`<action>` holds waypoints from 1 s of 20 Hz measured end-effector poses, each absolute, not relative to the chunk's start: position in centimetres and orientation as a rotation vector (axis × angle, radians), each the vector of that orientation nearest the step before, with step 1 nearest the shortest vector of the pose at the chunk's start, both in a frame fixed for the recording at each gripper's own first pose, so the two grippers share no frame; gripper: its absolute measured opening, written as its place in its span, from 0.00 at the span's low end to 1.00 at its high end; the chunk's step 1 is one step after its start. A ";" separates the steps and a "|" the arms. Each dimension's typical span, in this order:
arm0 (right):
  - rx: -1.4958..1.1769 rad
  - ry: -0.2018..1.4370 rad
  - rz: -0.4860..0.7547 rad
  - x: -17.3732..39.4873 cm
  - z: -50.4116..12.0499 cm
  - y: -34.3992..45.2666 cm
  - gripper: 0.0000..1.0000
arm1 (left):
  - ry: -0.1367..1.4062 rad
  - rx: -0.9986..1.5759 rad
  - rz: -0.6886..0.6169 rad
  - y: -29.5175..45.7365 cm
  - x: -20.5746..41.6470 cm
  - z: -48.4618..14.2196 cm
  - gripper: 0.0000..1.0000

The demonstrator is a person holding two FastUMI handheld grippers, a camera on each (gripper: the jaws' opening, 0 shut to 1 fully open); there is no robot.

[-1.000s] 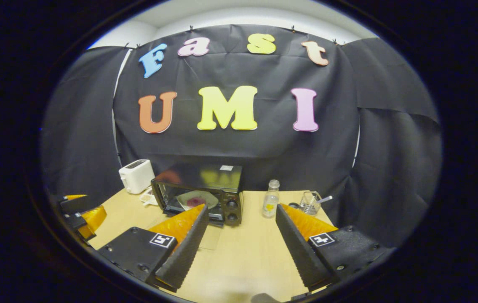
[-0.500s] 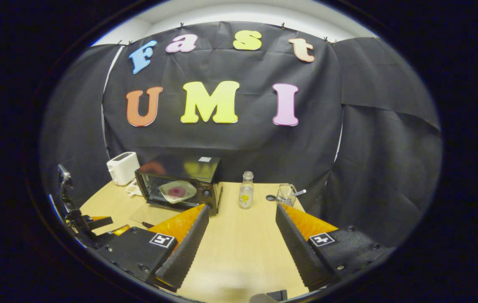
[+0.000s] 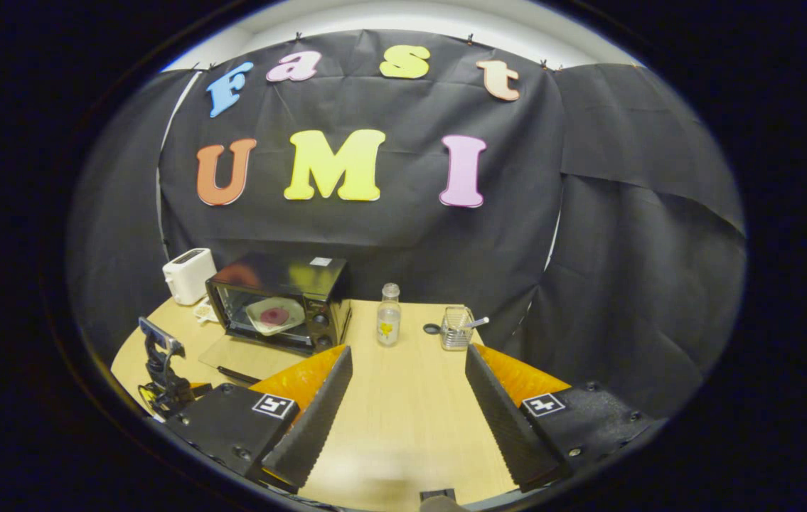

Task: Open the electric oven with the left hand, put the food in, and close the electric oven.

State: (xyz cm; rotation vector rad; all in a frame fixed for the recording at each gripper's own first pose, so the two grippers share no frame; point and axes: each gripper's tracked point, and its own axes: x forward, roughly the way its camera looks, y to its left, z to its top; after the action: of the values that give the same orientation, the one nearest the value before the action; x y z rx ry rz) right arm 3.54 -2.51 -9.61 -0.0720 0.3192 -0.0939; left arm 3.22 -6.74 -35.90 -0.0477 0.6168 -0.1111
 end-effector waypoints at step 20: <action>-0.030 0.363 -0.139 3.8 -10.9 -4.0 0.96 | 0.660 -0.012 -0.103 -6.5 7.9 -38.7 0.98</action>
State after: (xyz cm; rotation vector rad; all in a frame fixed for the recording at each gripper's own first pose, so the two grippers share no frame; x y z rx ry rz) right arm 3.81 -4.00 -10.91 -0.0299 0.3632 -0.1393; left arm 7.93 -6.49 -38.73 -0.0123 0.6597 -0.1029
